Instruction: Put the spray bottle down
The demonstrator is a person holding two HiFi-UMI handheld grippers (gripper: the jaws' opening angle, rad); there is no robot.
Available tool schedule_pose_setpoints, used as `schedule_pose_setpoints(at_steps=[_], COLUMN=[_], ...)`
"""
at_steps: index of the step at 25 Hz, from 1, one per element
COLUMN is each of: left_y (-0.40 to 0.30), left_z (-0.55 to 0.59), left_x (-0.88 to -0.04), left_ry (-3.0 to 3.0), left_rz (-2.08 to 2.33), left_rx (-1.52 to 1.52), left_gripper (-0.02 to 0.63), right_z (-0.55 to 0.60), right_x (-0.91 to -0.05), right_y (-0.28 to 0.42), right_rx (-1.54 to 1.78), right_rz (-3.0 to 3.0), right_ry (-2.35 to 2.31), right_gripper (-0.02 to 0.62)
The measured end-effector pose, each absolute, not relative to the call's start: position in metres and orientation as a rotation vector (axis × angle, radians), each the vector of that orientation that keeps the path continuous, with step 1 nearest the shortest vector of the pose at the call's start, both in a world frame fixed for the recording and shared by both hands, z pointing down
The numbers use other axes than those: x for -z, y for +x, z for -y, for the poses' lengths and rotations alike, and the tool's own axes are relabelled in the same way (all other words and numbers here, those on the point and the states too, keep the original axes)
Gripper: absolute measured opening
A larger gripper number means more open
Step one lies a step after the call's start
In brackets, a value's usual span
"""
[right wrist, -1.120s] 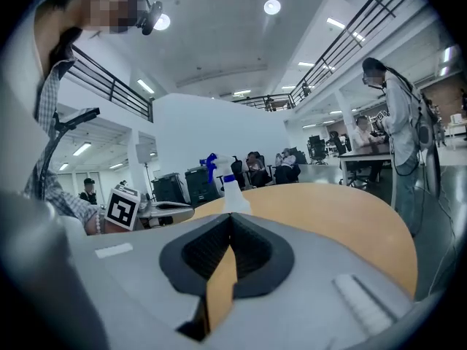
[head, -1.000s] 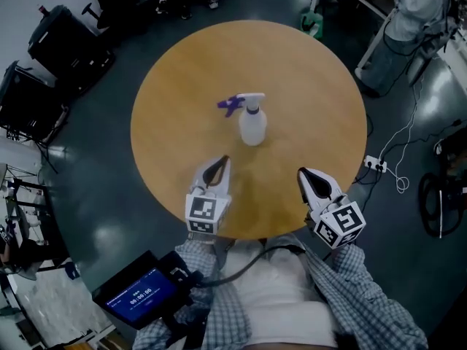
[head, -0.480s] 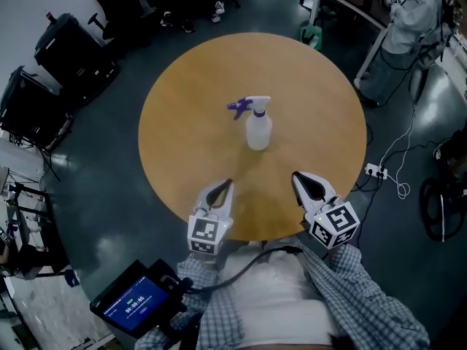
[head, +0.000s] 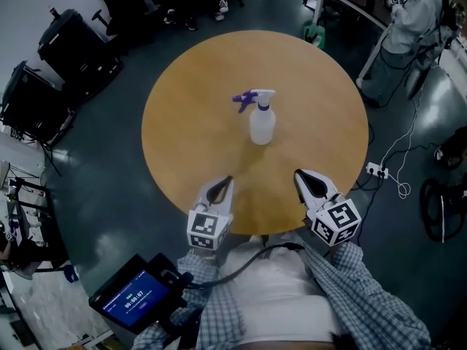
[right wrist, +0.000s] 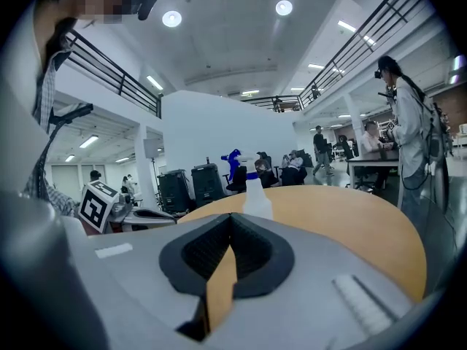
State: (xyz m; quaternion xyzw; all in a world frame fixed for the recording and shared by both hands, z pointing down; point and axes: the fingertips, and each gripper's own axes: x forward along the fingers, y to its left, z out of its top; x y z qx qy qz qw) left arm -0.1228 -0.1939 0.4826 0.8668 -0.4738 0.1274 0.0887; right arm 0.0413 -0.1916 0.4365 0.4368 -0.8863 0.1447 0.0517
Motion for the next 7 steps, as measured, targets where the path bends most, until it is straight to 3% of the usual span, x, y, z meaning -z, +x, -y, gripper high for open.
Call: schedule_pose_setpoints(at_steps=[7], left_y=[-0.1312], left_z=[0.1915], left_x=[-0.4899], left_ry=[2.596], left_rz=[1.38], left_rx=[-0.399], left_gripper=[0.0], right_z=[0.1897], right_x=[-0.4359], right_y=[0.0304], right_rx=[-0.436], right_rz=[2.685], right_ry=[1.33], right_gripper=[0.002])
